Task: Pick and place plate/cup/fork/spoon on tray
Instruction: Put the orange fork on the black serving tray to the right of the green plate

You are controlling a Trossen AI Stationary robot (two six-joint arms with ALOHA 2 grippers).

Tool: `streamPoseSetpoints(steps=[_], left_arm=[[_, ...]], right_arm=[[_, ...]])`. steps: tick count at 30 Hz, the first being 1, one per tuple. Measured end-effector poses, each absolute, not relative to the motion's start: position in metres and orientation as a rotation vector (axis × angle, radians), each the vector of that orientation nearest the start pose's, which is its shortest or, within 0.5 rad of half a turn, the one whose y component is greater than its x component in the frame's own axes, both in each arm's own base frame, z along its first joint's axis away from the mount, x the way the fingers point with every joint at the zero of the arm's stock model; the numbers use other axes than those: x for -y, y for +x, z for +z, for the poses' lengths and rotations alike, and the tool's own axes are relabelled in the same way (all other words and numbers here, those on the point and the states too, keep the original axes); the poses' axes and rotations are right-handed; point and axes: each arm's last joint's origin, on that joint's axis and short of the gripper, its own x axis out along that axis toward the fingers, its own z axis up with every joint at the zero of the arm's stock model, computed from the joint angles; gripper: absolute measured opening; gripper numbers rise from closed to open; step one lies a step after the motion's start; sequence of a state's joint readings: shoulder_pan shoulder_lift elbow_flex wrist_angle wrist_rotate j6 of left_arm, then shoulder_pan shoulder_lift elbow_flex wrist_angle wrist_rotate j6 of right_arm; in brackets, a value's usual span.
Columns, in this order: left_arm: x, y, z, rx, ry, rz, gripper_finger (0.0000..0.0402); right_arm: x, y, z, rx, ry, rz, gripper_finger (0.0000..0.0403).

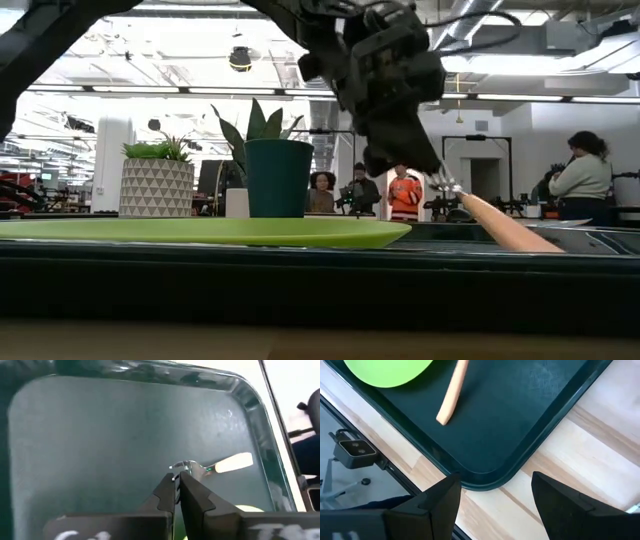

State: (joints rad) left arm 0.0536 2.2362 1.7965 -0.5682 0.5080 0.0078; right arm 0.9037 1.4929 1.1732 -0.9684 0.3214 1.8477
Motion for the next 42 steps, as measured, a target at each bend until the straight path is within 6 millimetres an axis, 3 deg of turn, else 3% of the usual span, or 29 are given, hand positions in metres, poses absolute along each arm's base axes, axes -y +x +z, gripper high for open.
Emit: streamPoseSetpoints(steps=[11,23,34,42], left_arm=[[-0.014,0.483,0.164,-1.025,-0.291,-0.392,0.0001],[-0.014,0.482,0.163,-1.022,-0.223,-0.380,0.0002],[-0.015,0.483,0.160,-1.025,-0.171,-0.335,0.0066],[-0.014,0.483,0.161,-1.030,-0.229,-0.324,0.0074]], right_arm=[[-0.211,0.181,0.255,-1.048,0.893,-0.564,0.0265],[-0.208,0.184,0.255,-1.041,0.883,-0.565,0.0265],[-0.208,0.184,0.255,-1.042,0.881,-0.563,0.0265],[-0.208,0.184,0.255,-1.043,0.880,-0.563,0.0265]])
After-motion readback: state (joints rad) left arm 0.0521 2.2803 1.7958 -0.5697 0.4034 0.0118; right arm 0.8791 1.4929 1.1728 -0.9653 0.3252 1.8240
